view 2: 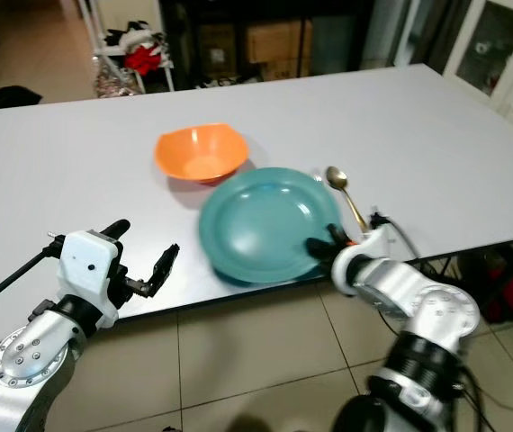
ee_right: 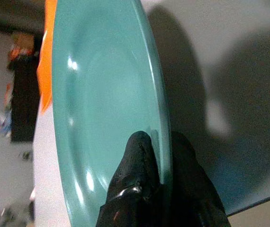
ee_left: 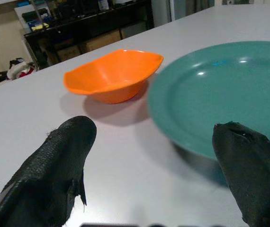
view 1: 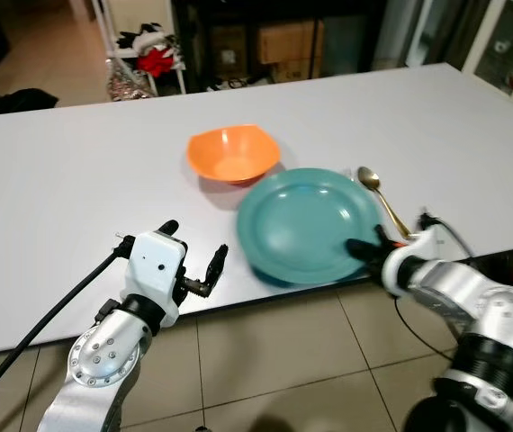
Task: Setting the table
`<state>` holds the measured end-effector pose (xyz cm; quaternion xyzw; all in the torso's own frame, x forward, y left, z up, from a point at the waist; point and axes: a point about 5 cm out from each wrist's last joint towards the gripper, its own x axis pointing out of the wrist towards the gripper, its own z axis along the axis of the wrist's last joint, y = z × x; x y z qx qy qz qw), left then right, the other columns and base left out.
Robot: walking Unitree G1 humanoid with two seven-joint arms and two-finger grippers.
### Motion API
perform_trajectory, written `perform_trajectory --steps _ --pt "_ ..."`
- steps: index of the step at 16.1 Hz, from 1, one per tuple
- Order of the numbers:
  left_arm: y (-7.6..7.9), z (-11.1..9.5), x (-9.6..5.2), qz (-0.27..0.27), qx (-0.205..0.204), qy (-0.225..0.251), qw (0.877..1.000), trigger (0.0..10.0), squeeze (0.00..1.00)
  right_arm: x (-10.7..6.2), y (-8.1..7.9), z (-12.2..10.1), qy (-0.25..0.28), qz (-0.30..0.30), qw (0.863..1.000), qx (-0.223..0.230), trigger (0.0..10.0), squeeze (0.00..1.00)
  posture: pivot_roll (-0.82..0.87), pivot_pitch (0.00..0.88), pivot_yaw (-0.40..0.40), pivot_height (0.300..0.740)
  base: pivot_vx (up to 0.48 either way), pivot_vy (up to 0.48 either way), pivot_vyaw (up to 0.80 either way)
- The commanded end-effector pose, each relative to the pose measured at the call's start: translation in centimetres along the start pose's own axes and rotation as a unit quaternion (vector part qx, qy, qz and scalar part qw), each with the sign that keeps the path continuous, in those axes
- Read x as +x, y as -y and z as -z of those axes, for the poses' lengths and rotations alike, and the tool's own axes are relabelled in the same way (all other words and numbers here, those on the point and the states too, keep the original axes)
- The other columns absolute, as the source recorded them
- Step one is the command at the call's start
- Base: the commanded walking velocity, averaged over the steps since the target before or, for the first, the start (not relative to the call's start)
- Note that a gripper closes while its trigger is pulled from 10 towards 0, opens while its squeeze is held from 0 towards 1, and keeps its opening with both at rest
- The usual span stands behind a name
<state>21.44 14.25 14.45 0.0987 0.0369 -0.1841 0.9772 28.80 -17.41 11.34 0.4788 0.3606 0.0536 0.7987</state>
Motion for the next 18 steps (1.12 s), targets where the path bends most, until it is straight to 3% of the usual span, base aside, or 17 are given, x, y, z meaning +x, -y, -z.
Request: perform_trajectory --steps 1,4,6,18 --pt "0.4 -0.1 -0.2 0.021 -0.001 -0.003 1.000 10.0 0.00 0.1 -0.9 -0.2 -0.004 -0.011 1.000 -0.013 10.0 0.00 -0.08 0.000 0.041 0.740 0.000 0.000 0.00" --pt "1.8 0.1 -0.2 0.097 -0.030 -0.019 0.995 10.0 0.00 0.6 -0.9 -0.5 0.000 0.006 1.000 -0.002 10.0 0.00 -0.08 0.000 0.042 0.740 0.000 0.000 0.00" --pt "2.2 0.2 -0.2 0.115 -0.032 -0.026 0.993 10.0 0.00 1.2 -1.2 -1.0 0.008 0.012 1.000 0.007 10.0 0.00 -0.08 0.000 0.046 0.740 0.000 0.000 0.00" --pt "2.6 0.3 -0.5 0.136 -0.032 -0.037 0.989 10.0 0.00 4.9 -2.1 -2.7 0.023 0.031 0.998 0.057 10.0 0.00 -0.06 0.000 0.048 0.740 0.000 0.000 0.00"
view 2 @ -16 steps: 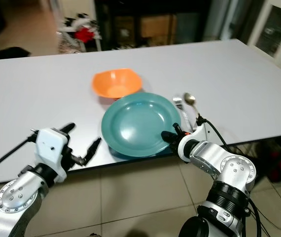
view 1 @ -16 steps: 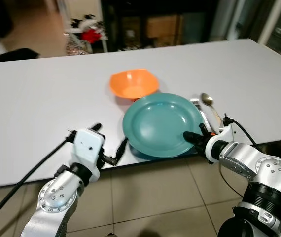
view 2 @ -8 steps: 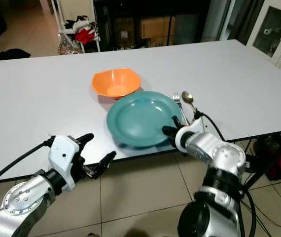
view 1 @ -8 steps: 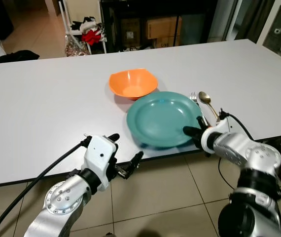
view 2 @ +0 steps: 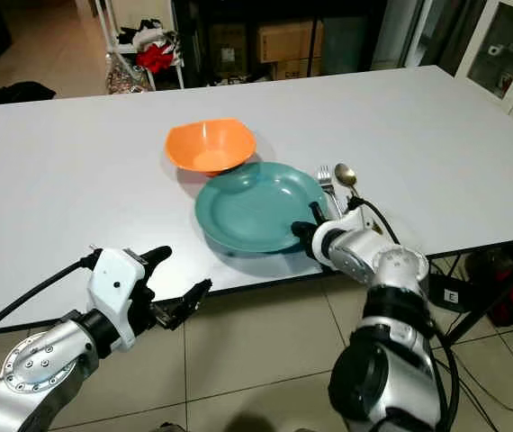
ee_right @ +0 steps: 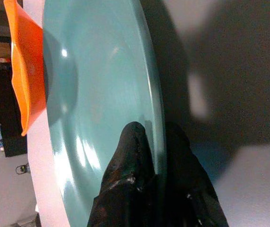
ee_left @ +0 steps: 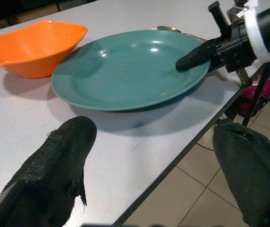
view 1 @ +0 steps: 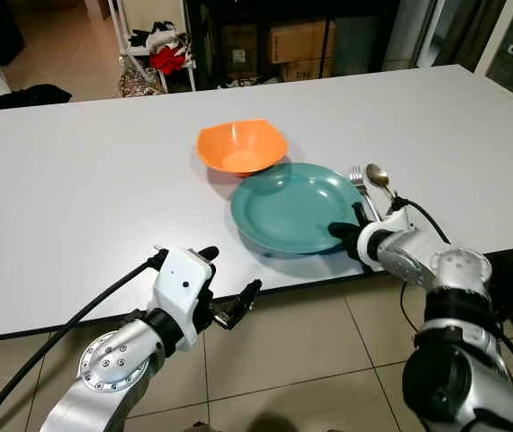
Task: Setting the table
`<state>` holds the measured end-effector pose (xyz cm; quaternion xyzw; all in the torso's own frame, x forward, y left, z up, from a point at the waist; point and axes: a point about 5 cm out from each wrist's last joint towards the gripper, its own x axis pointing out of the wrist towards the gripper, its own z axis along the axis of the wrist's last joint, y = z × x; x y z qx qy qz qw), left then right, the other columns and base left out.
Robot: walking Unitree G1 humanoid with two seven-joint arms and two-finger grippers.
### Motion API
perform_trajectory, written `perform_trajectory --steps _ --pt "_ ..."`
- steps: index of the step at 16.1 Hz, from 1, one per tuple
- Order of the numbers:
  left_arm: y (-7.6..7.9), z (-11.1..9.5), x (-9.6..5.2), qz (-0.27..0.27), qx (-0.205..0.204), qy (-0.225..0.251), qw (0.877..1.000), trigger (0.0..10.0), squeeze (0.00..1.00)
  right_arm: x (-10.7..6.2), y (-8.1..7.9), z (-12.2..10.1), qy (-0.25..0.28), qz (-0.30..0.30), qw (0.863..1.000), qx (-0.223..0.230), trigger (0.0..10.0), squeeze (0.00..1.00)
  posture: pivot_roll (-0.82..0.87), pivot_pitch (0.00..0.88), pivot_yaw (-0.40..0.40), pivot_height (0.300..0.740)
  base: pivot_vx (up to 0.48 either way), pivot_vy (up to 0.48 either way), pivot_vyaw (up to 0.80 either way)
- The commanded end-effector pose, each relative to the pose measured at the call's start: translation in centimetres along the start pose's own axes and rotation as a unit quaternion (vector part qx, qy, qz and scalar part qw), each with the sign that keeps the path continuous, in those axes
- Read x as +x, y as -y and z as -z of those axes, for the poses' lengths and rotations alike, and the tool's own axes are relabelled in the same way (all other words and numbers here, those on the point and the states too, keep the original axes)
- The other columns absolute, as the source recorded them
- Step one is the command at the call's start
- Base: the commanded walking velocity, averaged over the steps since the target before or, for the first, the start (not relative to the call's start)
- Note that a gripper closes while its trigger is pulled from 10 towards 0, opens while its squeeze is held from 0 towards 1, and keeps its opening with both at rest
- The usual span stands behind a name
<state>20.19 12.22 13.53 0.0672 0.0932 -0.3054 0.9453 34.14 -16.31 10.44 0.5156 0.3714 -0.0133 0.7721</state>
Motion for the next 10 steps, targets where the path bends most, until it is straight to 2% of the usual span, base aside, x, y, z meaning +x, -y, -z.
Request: perform_trajectory --steps 1,2,7,10 --pt "0.2 -0.2 -0.2 0.006 0.002 0.000 1.000 10.0 0.00 0.1 -1.0 -0.4 0.008 -0.014 1.000 -0.008 10.0 0.04 -0.06 0.000 0.046 0.740 0.000 0.000 0.00" --pt "0.2 -0.2 -0.2 0.007 0.002 -0.001 1.000 10.0 0.00 0.1 -0.9 -0.4 0.009 -0.012 1.000 -0.006 10.0 1.00 -0.06 0.000 0.046 0.740 0.000 0.000 0.00" --pt "0.4 -0.2 -0.3 0.012 0.000 -0.003 1.000 10.0 0.00 0.0 -0.1 -0.5 0.006 -0.015 1.000 0.009 10.0 1.00 -0.06 0.000 0.052 0.740 0.000 0.000 0.00" --pt "0.7 -0.1 -0.5 0.015 -0.005 -0.004 1.000 10.0 0.00 -1.2 0.5 -0.7 0.010 -0.026 1.000 0.013 10.0 1.00 -0.06 0.000 0.055 0.740 0.000 0.000 0.00"
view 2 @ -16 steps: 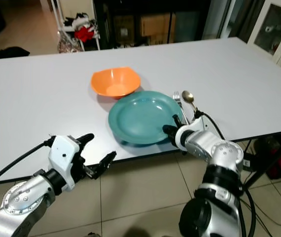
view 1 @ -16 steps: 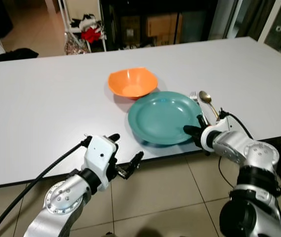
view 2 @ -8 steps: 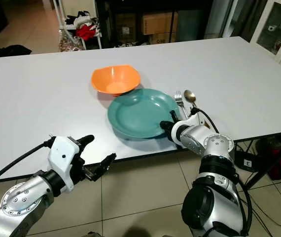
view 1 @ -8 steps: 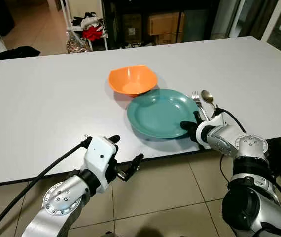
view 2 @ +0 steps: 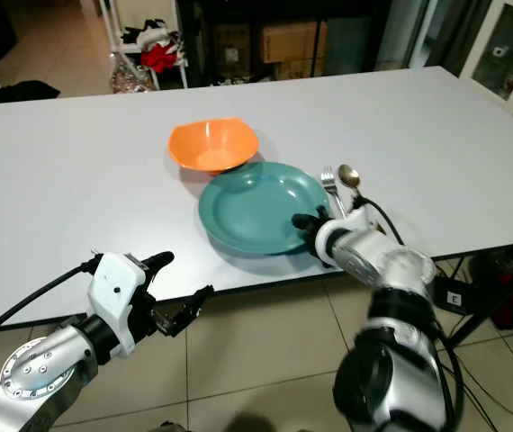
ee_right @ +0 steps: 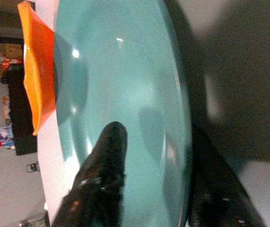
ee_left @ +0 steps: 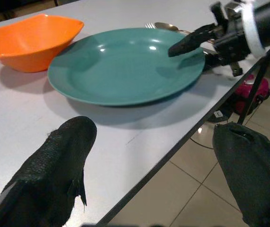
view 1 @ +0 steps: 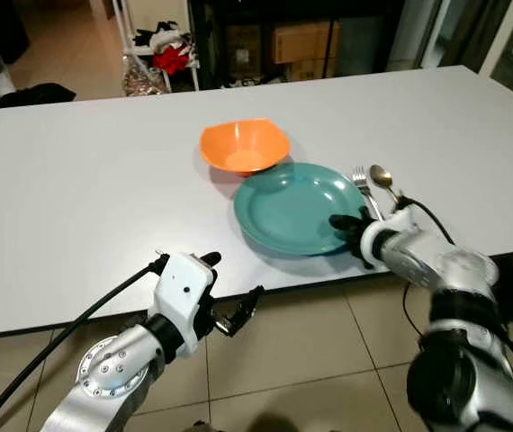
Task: Setting the table
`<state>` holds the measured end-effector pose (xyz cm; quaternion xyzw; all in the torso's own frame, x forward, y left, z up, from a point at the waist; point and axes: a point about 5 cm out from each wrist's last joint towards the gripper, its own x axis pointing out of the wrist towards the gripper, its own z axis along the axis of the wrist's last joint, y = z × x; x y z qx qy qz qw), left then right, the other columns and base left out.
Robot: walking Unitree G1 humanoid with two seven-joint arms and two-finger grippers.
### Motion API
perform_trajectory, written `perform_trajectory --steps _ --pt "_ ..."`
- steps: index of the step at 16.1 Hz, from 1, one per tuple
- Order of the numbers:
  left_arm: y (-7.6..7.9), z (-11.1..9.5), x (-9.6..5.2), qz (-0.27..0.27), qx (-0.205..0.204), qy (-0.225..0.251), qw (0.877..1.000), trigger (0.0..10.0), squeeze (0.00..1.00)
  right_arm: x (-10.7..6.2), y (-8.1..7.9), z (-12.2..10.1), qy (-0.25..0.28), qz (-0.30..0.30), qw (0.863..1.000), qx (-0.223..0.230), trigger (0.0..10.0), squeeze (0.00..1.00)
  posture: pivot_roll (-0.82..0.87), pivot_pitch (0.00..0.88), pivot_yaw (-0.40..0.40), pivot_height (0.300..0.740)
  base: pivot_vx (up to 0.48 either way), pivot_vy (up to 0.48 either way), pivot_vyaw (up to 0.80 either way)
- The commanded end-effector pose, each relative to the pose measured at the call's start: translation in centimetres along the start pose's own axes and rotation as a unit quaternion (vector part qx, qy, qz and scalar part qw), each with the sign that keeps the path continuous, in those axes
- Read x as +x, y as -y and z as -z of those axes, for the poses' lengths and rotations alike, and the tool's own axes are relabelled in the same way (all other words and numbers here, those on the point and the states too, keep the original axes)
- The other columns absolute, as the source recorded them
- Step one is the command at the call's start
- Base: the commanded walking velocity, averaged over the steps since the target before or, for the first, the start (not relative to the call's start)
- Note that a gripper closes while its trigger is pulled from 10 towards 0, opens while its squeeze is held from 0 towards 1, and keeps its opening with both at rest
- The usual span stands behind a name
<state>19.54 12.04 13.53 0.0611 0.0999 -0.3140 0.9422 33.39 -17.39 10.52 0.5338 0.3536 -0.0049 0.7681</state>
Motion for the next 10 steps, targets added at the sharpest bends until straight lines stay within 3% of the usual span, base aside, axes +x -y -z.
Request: perform_trajectory --steps 1,5,8,9,10 --pt "0.3 0.0 -0.2 0.005 -0.002 -0.002 1.000 10.0 0.00 -1.0 0.0 -0.2 0.006 -0.009 1.000 0.001 10.0 1.00 -0.07 0.000 0.054 0.740 0.000 0.000 0.00" --pt "0.5 0.3 -0.6 0.003 -0.010 -0.008 1.000 10.0 0.00 -4.0 0.9 -0.1 0.025 -0.024 0.999 -0.002 10.0 1.00 -0.08 0.000 0.055 0.740 0.000 0.000 0.00" --pt "0.7 0.4 -1.2 -0.006 -0.023 -0.007 1.000 10.0 0.00 -7.9 0.9 1.0 0.039 -0.055 0.996 -0.062 10.0 1.00 -0.09 0.000 0.056 0.740 0.000 0.000 0.00" --pt "0.7 0.4 -1.3 -0.011 -0.030 -0.004 0.999 10.0 0.00 -8.7 0.6 1.3 0.048 -0.068 0.993 -0.082 10.0 0.13 -0.09 0.000 0.057 0.740 0.000 0.000 0.00" --pt "0.6 0.2 -1.4 -0.023 -0.038 0.003 0.999 10.0 0.00 -9.6 0.1 1.5 0.059 -0.084 0.989 -0.109 10.0 0.13 -0.09 0.000 0.059 0.740 0.000 0.000 0.00"
